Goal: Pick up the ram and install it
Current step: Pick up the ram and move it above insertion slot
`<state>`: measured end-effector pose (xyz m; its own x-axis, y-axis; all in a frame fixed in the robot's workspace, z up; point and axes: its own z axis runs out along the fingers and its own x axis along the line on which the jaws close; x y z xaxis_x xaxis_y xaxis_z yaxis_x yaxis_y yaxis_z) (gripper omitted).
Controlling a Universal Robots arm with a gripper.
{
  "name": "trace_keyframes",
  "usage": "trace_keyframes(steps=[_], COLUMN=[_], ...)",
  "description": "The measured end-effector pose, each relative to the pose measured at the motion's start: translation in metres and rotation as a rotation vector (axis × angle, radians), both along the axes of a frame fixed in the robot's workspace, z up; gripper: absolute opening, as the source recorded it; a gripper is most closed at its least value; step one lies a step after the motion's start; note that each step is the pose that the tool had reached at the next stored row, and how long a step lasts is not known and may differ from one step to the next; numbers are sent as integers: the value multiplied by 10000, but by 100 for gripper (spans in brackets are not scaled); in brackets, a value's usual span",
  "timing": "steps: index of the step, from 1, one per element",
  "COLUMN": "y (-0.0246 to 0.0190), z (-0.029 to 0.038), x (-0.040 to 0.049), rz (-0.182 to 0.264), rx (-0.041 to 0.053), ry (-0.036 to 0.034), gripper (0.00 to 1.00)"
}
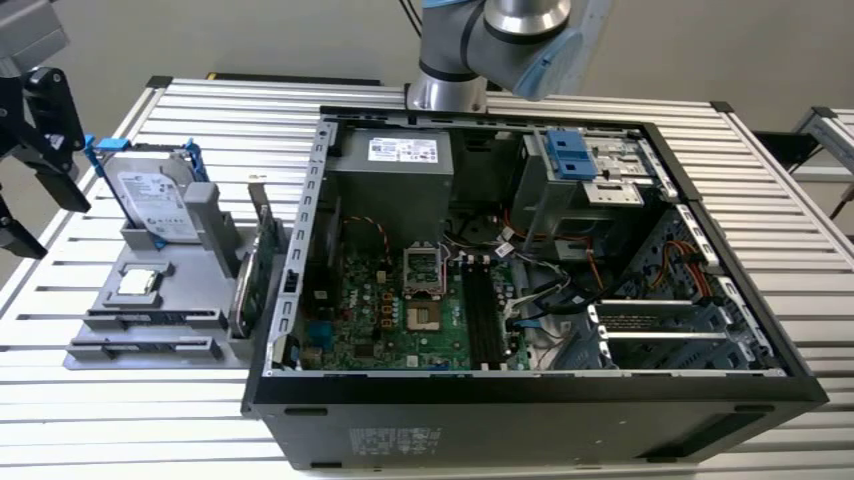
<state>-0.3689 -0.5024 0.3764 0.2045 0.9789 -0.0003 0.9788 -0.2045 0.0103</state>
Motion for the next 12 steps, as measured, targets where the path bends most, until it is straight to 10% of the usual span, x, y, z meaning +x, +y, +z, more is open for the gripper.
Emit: trace_keyframes(steps=[12], y=[0], z=[-19], x=[0], rz=[309], rx=[0], ry=[8], gripper=[100])
